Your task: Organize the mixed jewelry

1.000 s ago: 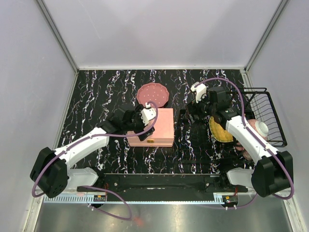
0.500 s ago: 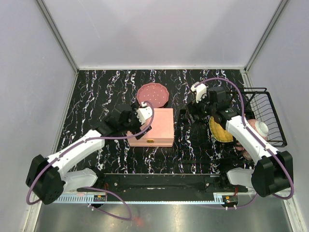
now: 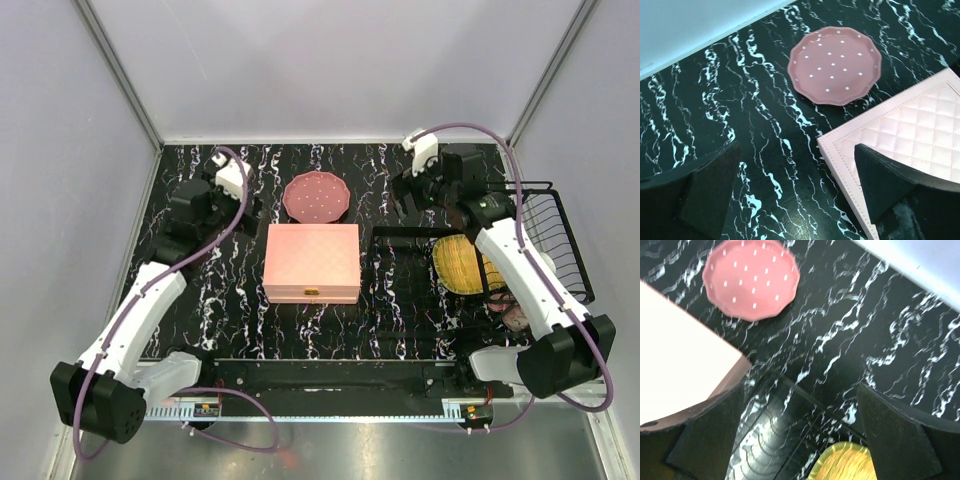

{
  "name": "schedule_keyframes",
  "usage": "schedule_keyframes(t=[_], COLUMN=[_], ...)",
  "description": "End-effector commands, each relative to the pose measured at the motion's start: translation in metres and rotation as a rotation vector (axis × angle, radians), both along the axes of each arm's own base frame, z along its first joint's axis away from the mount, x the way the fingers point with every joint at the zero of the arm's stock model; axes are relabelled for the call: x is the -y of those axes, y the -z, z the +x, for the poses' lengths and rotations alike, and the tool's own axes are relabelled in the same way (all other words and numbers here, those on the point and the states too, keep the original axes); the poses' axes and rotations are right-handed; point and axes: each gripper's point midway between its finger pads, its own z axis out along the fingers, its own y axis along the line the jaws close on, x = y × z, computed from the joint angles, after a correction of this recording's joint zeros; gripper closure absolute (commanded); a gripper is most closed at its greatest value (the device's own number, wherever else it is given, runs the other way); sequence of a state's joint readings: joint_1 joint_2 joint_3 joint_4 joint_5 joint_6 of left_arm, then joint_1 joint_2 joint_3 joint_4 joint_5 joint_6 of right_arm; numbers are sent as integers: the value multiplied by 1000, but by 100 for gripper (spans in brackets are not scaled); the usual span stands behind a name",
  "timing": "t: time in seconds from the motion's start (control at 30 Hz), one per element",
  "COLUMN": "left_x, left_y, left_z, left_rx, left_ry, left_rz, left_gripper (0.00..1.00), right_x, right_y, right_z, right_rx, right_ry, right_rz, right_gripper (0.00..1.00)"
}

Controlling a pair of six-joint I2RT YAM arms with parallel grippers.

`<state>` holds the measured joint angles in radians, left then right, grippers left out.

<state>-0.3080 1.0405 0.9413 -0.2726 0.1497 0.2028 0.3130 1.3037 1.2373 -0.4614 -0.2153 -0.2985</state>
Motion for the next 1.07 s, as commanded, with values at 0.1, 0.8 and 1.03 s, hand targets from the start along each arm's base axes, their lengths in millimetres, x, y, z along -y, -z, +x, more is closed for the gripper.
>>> schedule_keyframes(t=[0.1,0.8,1.03], left_x=[-23,-63,-63], left_y=[-40,-133,-123], left_z=[19,25,24], left_rx=[40,182,156], left_ry=[-109,-250,-238], left_rz=[-127,-273,-279], left_gripper=[1,1,1], right_x=[15,43,41], right_y=[-71,-157,-147], right_z=[23,6,10], right_rx=[169,403,363], right_ry=[131,291,288], right_rz=[39,160,147], right_gripper=[0,0,0])
